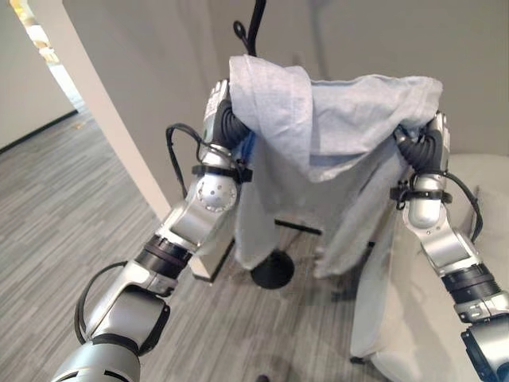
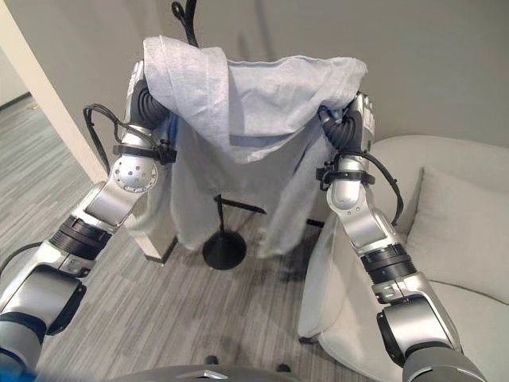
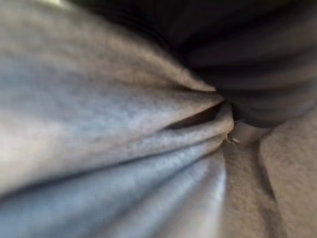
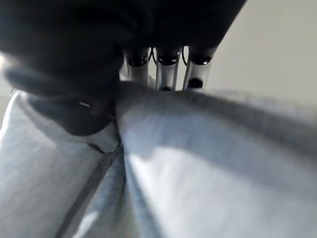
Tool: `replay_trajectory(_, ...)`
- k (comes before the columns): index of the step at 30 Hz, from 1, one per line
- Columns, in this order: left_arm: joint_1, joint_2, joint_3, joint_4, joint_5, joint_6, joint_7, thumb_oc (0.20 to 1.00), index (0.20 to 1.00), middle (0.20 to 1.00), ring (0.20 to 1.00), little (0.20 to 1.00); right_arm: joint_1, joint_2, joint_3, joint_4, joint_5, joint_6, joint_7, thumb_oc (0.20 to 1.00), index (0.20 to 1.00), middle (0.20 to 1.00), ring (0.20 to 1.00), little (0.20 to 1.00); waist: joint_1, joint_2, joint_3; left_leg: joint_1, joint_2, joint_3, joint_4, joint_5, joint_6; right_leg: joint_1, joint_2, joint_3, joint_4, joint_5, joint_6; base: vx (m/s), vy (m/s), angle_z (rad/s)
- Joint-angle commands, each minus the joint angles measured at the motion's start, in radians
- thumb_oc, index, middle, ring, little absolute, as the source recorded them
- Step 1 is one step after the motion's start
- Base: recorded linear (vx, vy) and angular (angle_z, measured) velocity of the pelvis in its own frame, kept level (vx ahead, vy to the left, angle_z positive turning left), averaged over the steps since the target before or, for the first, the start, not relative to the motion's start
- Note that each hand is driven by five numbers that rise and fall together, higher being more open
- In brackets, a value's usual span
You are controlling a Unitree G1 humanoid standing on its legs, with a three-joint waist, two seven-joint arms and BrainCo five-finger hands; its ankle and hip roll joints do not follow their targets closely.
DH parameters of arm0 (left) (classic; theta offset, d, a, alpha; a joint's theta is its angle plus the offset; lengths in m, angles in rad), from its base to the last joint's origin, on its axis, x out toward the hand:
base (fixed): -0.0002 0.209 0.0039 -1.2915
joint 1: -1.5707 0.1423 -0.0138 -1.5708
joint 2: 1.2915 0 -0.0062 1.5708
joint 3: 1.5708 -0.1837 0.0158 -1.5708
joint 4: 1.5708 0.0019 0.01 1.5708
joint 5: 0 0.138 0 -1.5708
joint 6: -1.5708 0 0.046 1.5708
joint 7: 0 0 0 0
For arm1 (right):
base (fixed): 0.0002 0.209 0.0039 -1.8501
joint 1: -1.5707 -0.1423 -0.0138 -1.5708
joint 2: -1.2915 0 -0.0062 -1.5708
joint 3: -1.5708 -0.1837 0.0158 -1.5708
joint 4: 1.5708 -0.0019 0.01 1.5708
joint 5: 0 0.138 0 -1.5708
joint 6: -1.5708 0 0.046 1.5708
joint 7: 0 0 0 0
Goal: Hang the clothes on the sofa on the clothes rack.
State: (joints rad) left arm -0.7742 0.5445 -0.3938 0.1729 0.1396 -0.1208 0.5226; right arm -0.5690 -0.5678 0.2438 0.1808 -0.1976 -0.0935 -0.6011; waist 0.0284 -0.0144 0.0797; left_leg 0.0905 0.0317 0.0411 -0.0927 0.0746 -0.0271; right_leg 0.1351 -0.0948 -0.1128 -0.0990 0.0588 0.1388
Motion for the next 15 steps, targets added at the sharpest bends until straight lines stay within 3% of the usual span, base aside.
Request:
replay_trajectory(1,-0.035,0.006,0.068,0.016,0.025,-0.024,0.012,0.200,0.200,0.200,0.200,0.200,-0.057,-0.015,-0.005,-0.021,-0.022,-0.027,-0.001,0.200,0.200,0.200,0.200,0.200,0.003,-0.038,-0.075,0.010,-0.023,-0.002,0.005,-0.087,-0.025,-0.057,0.033,-0.002,0.012,-0.012,0.018,0.06,-0.093,-0.01)
replay_trajectory(9,-0.016,0.001,0.081,-0.004,0.012,-0.026,0.013,0.200,0.200,0.200,0.200,0.200,-0.048,-0.021,-0.004,-0.028,-0.007,-0.038,0.008,0.200,0.200,0.200,0.200,0.200,0.005,-0.053,-0.051,-0.026,-0.019,-0.026,0.105,-0.120,-0.029,-0.030,0.031,-0.027,0.013,-0.028,0.011,0.00,-0.048,0.03)
replay_trajectory(15,-0.031,-0.005,0.059,0.009,0.013,-0.026,0.008,0.200,0.200,0.200,0.200,0.200,-0.055,-0.027,-0.008,-0.026,-0.016,-0.036,0.002,0.200,0.200,0.200,0.200,0.200,-0.003,-0.050,-0.063,-0.024,-0.024,-0.016,0.081,-0.116,-0.022,-0.028,0.015,-0.041,0.019,-0.030,0.021,0.02,0.087,0.17)
